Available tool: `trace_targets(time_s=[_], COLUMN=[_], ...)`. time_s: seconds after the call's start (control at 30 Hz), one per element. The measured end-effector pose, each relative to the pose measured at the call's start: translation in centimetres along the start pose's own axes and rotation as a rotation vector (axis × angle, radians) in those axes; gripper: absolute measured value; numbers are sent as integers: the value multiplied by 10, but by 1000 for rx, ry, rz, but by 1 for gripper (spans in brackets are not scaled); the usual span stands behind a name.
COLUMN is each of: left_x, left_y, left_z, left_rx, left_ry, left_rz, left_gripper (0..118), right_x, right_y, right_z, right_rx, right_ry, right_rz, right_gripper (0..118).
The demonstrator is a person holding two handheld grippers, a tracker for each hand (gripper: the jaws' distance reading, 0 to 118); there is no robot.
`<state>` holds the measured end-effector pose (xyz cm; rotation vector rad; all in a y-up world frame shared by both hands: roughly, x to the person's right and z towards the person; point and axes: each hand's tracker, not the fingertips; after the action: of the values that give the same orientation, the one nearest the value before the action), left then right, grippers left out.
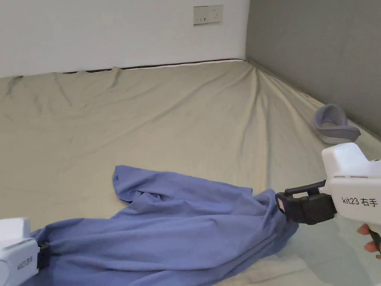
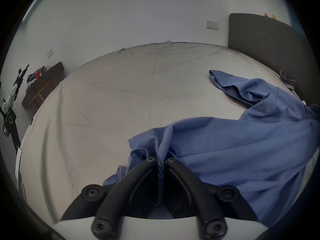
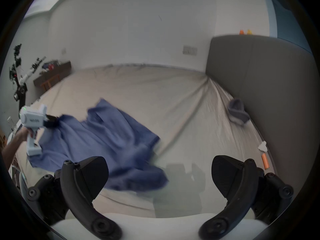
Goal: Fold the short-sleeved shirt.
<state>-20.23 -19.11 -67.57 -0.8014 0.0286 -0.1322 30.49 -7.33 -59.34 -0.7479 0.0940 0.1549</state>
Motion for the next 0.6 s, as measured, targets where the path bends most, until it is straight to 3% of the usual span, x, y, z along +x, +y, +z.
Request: trace_targets(time_s=[0.07, 0.17, 0.23, 0.33, 0.5, 0.6], left_x=[1, 5, 4, 0, 1, -1], left_y=[1, 2, 5, 5, 4, 3], left_z=[2, 4, 5, 4, 3, 3], left_rx=[-4, -9, -16, -19, -9, -1], left_ry=[-2, -1, 0, -6, -3, -3], left_rz=[13, 8, 4, 15, 10, 9], left_gripper=[0, 0, 0, 0, 0, 0], right_x=[15, 34, 42, 41, 22, 3], right_y=[-3, -7, -12, -17, -9, -2], right_z=[-18, -47, -66, -74, -95, -111], right_rx=[-58, -173, -201, -174, -127, -180], right_ry=[-8, 84, 83, 101, 308, 314], right_rz=[-29, -85, -67, -29, -46, -15], right_gripper=[118, 118, 118, 110, 109, 104])
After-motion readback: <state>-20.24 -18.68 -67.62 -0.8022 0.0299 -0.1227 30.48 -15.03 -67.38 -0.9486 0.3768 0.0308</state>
